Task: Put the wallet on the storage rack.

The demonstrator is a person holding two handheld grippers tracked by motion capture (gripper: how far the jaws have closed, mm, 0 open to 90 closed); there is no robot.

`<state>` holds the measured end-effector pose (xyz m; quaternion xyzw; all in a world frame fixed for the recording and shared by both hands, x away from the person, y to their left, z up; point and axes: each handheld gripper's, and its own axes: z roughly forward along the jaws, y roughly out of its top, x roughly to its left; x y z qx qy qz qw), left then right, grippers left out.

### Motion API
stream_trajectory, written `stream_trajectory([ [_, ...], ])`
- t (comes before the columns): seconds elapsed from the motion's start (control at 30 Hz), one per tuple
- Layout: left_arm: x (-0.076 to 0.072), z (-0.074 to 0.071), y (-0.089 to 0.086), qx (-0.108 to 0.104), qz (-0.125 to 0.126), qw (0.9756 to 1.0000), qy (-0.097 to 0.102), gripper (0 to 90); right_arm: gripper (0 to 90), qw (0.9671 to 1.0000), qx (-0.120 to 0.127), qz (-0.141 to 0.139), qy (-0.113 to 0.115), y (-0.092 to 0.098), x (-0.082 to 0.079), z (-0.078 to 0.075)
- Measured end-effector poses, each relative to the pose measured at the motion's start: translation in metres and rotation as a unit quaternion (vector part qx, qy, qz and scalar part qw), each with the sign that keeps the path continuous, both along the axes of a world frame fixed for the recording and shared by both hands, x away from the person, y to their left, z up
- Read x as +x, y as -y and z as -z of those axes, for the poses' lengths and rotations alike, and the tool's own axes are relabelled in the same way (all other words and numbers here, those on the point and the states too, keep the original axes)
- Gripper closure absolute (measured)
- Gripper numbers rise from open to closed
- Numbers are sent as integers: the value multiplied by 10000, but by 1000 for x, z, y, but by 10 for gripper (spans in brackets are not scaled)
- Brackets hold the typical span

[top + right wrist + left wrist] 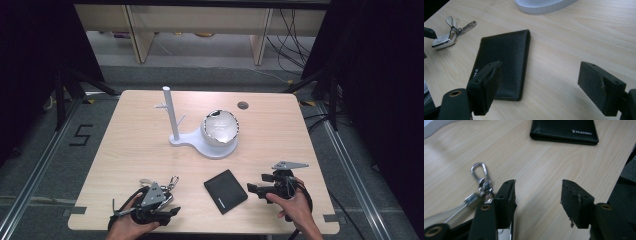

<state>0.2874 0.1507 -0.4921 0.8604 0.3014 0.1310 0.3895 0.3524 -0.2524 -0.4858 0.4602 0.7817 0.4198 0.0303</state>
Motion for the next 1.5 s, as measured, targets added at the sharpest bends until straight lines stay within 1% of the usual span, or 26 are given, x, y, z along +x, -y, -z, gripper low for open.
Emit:
stream_trajectory([
  [0.1, 4, -1, 13, 135, 245, 9996, 28, 505, 200, 10000, -23, -15, 21, 0, 2, 1],
  [0.13, 5, 0, 18, 60, 234, 9997, -13, 539, 200, 10000, -86, -5, 17, -1, 2, 0],
  [0.17, 6, 0, 22, 98, 333, 9994, -39, 539, 200, 10000, -86, -5, 17, -1, 2, 0],
  [0.2, 7, 0, 26, 97, 416, 9991, -41, 606, 200, 9999, 60, 23, -112, -3, 2, 0],
  [0.27, 11, 0, 33, 169, 559, 9983, -2, 622, 201, 10000, 39, 10, -75, -3, 2, 1],
  [0.33, 12, 0, 39, 131, 553, 9984, -11, 681, 201, 9999, -96, -41, -36, -3, 4, 1],
  [0.37, 14, 0, 41, 172, 599, 9981, 20, 724, 200, 9999, 5, -40, -144, -5, 3, 1],
  [0.43, 16, 0, 46, 223, 743, 9970, 31, 744, 201, 9999, -61, -103, -50, -5, 5, 1],
  [0.53, 18, 1, 54, 237, 834, 9962, 22, 798, 205, 9997, -8, -85, -223, -9, 5, 1],
  [0.57, 19, 1, 57, 239, 867, 9959, -1, 808, 207, 9998, -114, -131, -88, -8, 7, 2],
  [0.6, 21, 1, 61, 229, 945, 9953, -10, 825, 208, 9997, -94, -180, -145, -11, 8, 2],
  [0.63, 21, 1, 64, 236, 934, 9953, -23, 834, 209, 9997, -2, -124, -229, -14, 8, 2],
  [0.67, 22, 1, 66, 252, 977, 9949, -49, 841, 213, 9996, -83, -234, -142, -13, 9, 2],
  [0.73, 23, 1, 68, 298, 1046, 9941, -42, 848, 217, 9995, -83, -279, -130, -14, 10, 2],
  [0.8, 23, 3, 73, 201, 979, 9949, -94, 859, 219, 9994, -100, -271, -179, -16, 11, 2],
  [0.83, 25, 3, 74, 295, 1071, 9938, -64, 862, 222, 9994, -119, -296, -157, -16, 12, 2],
  [0.93, 28, 6, 81, 275, 1067, 9938, -109, 881, 229, 9993, -94, -262, -241, -21, 12, 1],
  [1.03, 29, 7, 83, 256, 1086, 9936, -144, 891, 234, 9992, -158, -312, -214, -21, 14, 1],
  [1.07, 30, 7, 84, 312, 1132, 9930, -131, 891, 237, 9990, -64, -397, -199, -22, 15, 3],
  [1.1, 32, 8, 85, 327, 1109, 9932, -102, 891, 240, 9992, -161, -334, -168, -22, 15, 2],
  [1.2, 35, 9, 89, 308, 1125, 9930, -164, 893, 247, 9988, -60, -337, -354, -26, 16, 3],
  [1.23, 35, 9, 89, 308, 1125, 9930, -164, 893, 247, 9988, -60, -337, -354, -26, 16, 3],
  [1.27, 36, 10, 91, 271, 1134, 9930, -207, 893, 249, 9989, -157, -395, -220, -25, 18, 3],
  [1.3, 37, 10, 91, 346, 1169, 9924, -177, 893, 251, 9988, -113, -427, -234, -26, 19, 3],
  [1.43, 39, 11, 93, 282, 1097, 9934, -168, 893, 259, 9989, -166, -386, -229, -27, 20, 3],
  [1.5, 40, 12, 94, 277, 1097, 9934, -186, 894, 268, 9985, -116, -467, -255, -29, 22, 4],
])
